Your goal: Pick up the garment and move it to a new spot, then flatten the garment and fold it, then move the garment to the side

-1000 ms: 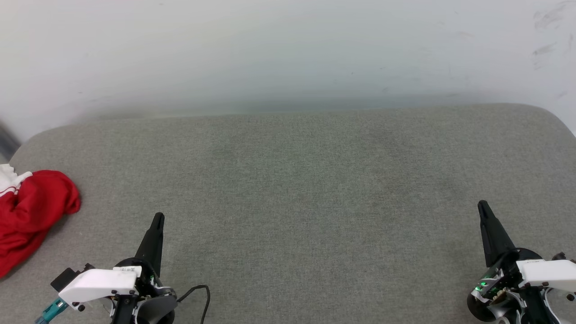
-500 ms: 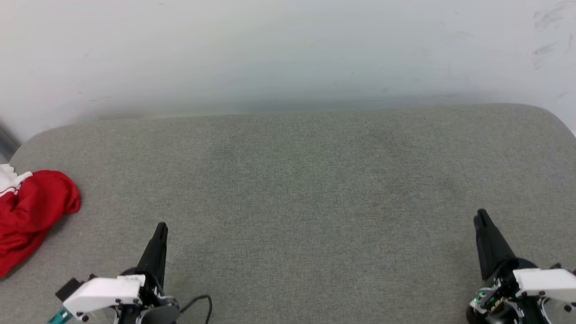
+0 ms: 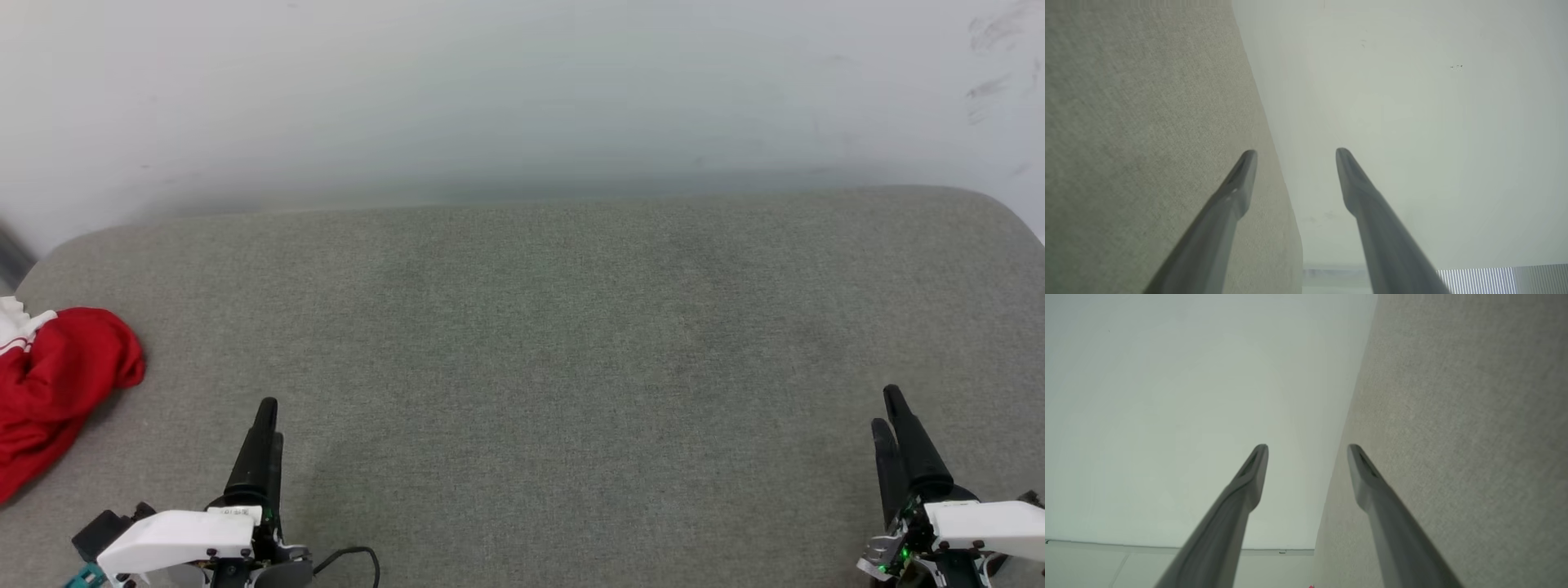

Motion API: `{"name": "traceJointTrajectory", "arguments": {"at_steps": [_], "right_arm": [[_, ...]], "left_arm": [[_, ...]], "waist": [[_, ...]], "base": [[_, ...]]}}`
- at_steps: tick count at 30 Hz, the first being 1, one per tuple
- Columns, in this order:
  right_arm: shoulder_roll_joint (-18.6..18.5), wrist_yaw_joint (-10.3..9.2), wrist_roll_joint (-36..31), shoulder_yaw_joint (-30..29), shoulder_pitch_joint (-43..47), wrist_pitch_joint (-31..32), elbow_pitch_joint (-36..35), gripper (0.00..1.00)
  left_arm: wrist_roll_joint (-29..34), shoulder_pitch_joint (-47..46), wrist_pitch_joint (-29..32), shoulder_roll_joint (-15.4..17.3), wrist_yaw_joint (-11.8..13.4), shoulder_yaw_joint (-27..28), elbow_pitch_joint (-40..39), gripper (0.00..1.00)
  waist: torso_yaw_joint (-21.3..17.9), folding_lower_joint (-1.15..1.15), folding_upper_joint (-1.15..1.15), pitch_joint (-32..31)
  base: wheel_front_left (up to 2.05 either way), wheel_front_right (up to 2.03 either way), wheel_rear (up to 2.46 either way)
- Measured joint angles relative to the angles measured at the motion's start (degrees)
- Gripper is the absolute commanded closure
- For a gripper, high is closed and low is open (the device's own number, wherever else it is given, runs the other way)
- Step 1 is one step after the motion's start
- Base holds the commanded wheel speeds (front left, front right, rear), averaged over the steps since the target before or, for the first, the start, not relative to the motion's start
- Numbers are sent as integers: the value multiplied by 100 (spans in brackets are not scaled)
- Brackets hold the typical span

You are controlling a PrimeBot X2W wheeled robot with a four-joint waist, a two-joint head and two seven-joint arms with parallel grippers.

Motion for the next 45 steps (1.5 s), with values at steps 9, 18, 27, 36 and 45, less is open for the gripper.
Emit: {"name": "traceJointTrajectory", "arguments": {"at_steps": [9, 18, 27, 36, 45], "right_arm": [[1, 1, -1122, -10, 8, -231, -461, 0], [3, 1, -2611, 236, 102, -430, -947, 0], [4, 1, -3758, 402, 218, -610, -1102, 0], [4, 1, -4511, 468, 321, -779, -1024, 0], [4, 1, -5170, 524, 347, -937, -1055, 0]], "left_arm": [[1109, 36, -224, 1, 323, -99, -447, 0], [2213, 128, -425, 2, 653, -283, -769, 0], [3255, 247, -606, 4, 924, -466, -933, 0], [4035, 327, -771, 5, 1116, -634, -1039, 0], [4628, 400, -926, 7, 1159, -719, -1181, 0]], "waist": [[-4, 0, 0, 28], [1, 0, 0, 46], [3, 0, 0, 54], [3, 0, 0, 52], [5, 0, 0, 65]], "base": [[0, 0, 0], [0, 0, 0], [0, 0, 0], [0, 0, 0], [0, 0, 0]]}}
